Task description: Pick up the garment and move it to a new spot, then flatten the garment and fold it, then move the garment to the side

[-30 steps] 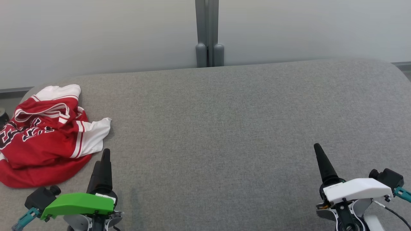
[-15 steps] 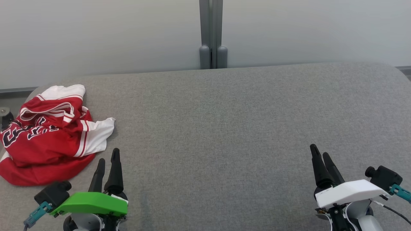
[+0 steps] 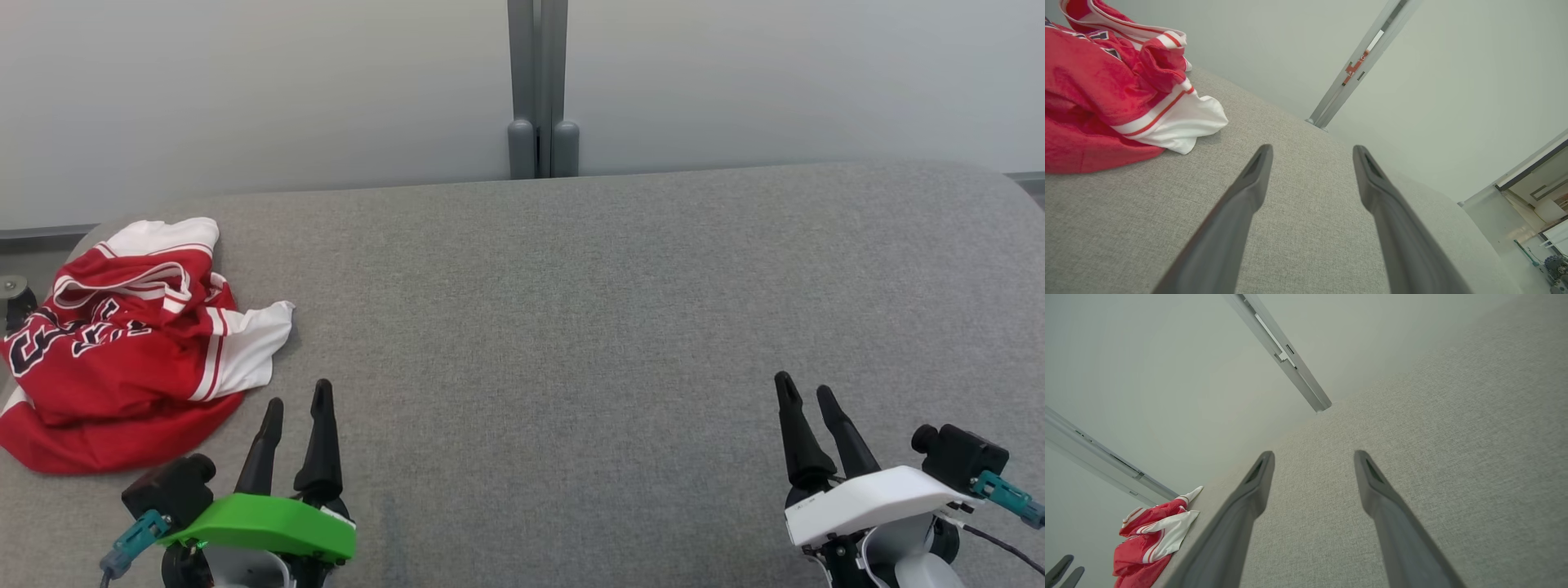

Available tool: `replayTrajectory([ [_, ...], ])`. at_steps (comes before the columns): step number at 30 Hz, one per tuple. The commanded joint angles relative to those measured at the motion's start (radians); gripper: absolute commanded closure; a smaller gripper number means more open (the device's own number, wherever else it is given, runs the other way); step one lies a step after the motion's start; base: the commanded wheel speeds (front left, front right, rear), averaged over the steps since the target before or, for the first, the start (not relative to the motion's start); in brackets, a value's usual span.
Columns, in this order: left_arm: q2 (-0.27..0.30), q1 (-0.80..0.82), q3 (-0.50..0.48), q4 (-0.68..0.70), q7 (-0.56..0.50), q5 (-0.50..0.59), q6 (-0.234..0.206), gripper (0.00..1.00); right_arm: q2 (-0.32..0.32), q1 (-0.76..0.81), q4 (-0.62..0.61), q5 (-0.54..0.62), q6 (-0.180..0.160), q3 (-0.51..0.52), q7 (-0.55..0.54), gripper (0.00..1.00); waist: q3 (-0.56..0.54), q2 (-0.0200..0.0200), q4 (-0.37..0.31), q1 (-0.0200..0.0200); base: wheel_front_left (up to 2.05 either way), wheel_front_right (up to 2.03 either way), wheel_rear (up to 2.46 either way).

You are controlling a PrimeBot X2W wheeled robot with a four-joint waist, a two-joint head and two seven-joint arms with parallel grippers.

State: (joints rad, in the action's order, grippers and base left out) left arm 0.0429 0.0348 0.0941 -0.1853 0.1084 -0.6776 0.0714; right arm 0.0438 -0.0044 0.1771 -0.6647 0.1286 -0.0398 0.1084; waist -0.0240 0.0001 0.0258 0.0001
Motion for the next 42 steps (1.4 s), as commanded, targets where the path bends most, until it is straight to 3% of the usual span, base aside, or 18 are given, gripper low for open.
replayTrajectory([
  [1, 0.007, 0.005, 0.007, 0.014, 0.011, 0.035, -0.001, 0.0, 0.006, 0.002, -0.016, 0.034, 0.003, -0.003, 0.012, 0.0, -0.001, -0.0001, 0.0, -0.0001, 0.0, 0.0, 0.0],
  [21, 0.009, -0.013, 0.045, 0.01, 0.066, 0.233, -0.029, 0.0, 0.007, 0.027, -0.042, 0.252, 0.003, -0.006, 0.066, 0.0, -0.01, -0.0001, 0.019, -0.0001, 0.0, 0.0, 0.0],
  [42, 0.009, -0.024, 0.058, -0.007, 0.112, 0.358, 0.003, 0.0, 0.008, 0.036, -0.004, 0.345, 0.003, -0.008, 0.112, 0.0, -0.021, -0.0001, 0.03, -0.0001, 0.0, 0.0, 0.0],
])
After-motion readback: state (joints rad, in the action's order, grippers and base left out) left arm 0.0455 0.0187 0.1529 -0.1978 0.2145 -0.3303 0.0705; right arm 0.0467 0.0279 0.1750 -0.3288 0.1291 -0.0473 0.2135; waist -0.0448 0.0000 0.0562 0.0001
